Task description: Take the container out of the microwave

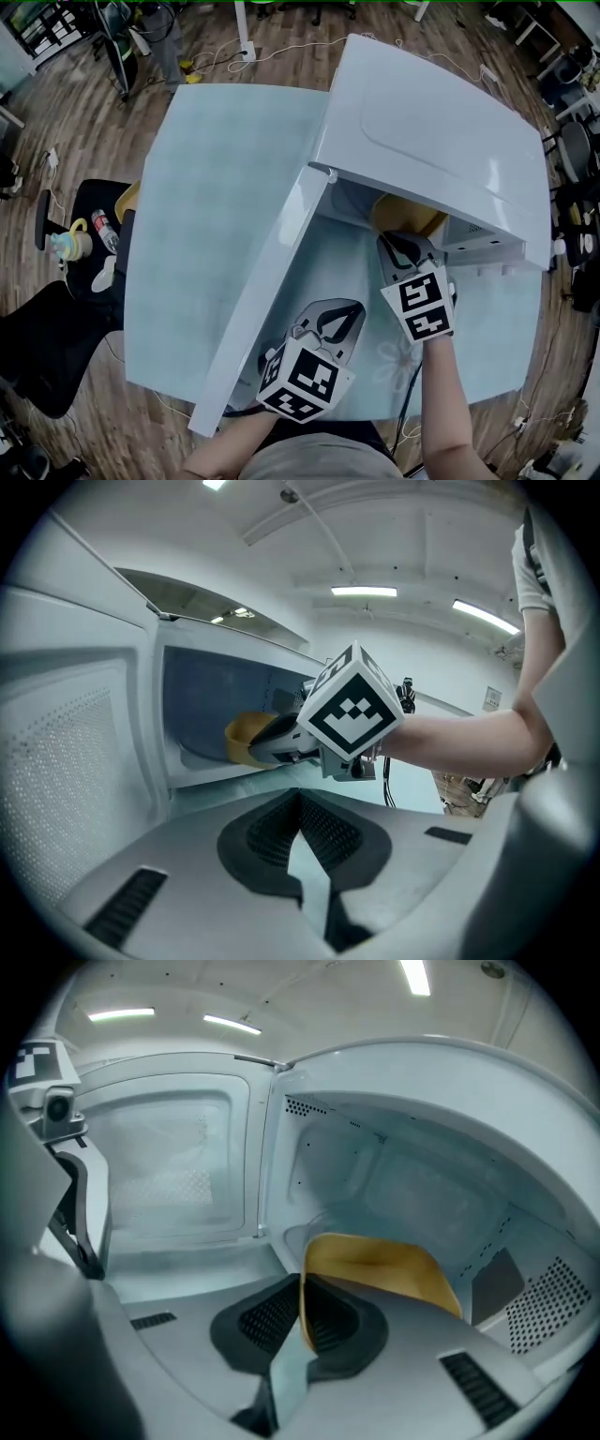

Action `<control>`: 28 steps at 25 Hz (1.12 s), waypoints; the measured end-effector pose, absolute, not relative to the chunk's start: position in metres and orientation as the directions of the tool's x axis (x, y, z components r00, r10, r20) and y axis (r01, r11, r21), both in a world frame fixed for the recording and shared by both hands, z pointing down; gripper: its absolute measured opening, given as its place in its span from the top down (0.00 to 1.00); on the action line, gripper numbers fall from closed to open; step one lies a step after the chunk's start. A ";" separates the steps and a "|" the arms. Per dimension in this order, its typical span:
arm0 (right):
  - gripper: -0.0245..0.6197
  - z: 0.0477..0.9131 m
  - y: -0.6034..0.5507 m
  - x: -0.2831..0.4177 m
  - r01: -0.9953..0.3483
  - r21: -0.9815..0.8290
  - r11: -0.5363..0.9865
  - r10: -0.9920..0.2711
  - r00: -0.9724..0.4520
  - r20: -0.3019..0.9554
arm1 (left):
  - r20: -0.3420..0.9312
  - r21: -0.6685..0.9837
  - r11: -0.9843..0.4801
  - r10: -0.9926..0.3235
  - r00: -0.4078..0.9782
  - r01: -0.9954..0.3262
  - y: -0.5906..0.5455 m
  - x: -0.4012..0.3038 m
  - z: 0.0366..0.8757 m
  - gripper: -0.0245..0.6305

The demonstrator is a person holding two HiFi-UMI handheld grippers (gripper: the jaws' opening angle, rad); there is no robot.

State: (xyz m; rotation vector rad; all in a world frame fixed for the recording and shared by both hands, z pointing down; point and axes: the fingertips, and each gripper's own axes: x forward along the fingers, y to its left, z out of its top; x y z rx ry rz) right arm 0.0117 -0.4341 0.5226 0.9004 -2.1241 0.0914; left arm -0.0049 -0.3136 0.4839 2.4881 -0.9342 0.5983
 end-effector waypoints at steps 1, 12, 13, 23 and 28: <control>0.92 0.522 -0.430 0.012 -0.629 0.224 0.745 -0.569 -0.422 0.706 | 0.524 0.222 -0.688 -0.513 0.680 -0.690 -0.312 -0.006 0.483 0.94; 0.92 0.511 -0.374 0.014 -0.635 0.149 0.758 -0.539 -0.482 0.691 | 0.523 0.222 -0.664 -0.538 0.662 -0.714 -0.281 -0.008 0.476 0.94; 0.92 0.510 -0.368 0.015 -0.633 0.145 0.760 -0.537 -0.486 0.690 | 0.520 0.225 -0.665 -0.536 0.665 -0.712 -0.277 -0.006 0.475 0.94; 0.92 0.496 -0.312 0.020 -0.605 0.122 0.787 -0.519 -0.541 0.662 | 0.509 0.193 -0.670 -0.556 0.657 -0.717 -0.233 0.005 0.461 0.94; 0.92 0.491 -0.279 0.026 -0.600 0.089 0.795 -0.502 -0.570 0.651 | 0.504 0.172 -0.683 -0.558 0.659 -0.710 -0.208 0.018 0.453 0.94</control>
